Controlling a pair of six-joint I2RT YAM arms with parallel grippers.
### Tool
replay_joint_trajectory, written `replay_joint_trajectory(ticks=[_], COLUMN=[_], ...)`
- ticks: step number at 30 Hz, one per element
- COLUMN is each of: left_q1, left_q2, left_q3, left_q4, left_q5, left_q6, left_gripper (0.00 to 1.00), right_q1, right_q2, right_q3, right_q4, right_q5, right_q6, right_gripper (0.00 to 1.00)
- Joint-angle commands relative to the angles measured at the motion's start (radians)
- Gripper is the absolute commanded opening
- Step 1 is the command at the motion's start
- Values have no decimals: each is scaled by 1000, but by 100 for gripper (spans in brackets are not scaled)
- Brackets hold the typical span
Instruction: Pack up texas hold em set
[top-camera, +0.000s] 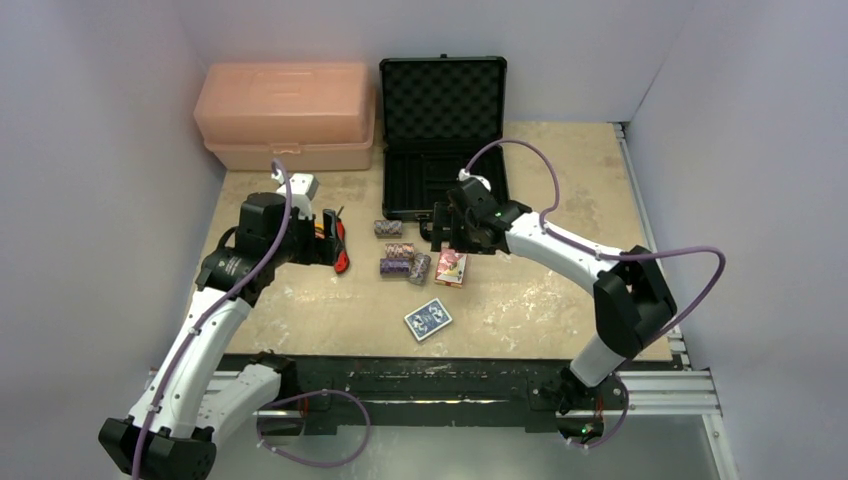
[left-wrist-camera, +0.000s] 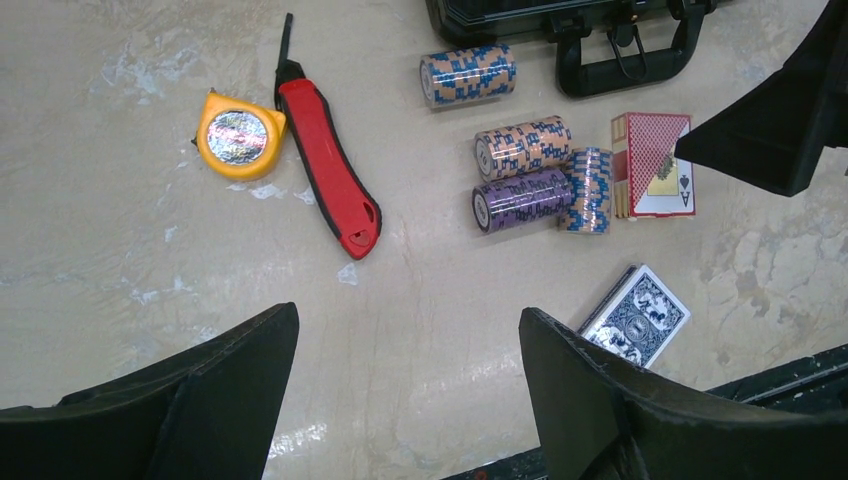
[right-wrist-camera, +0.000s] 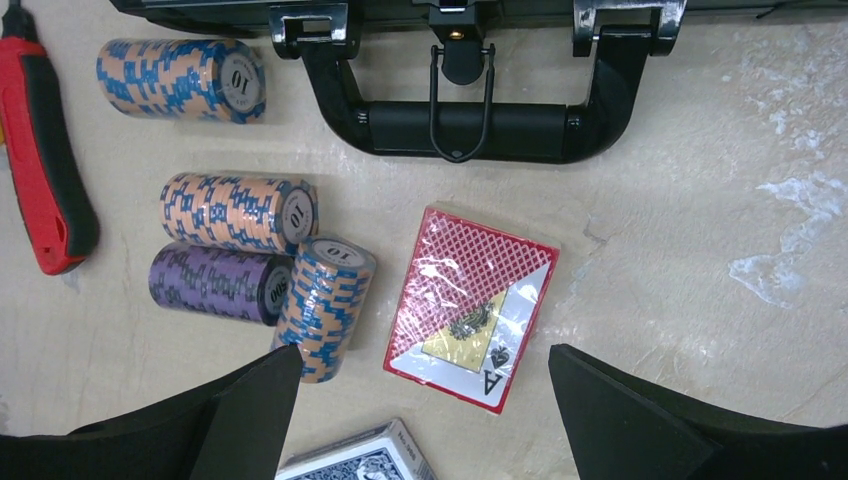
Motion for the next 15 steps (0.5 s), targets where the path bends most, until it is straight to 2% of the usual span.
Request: replay_joint_trajectory(ticks=[1,7,15], left_q1=[-5,-5,-5], left_q2=[-15,-21,-20], left_q3=[42,40,40], left_q4=[7,8,6], left_q5=[-11,-9,-17], left_q6=[-2,-2,-3], left_gripper=[81,81,81], right_q1=[16,16,32], right_q2=[28,94,128], right_q3=[74,124,133], right_q4=[-24,-48,-18], right_q5=[76,127,11], right_q6=[22,17,-11], right_gripper=[99,99,95])
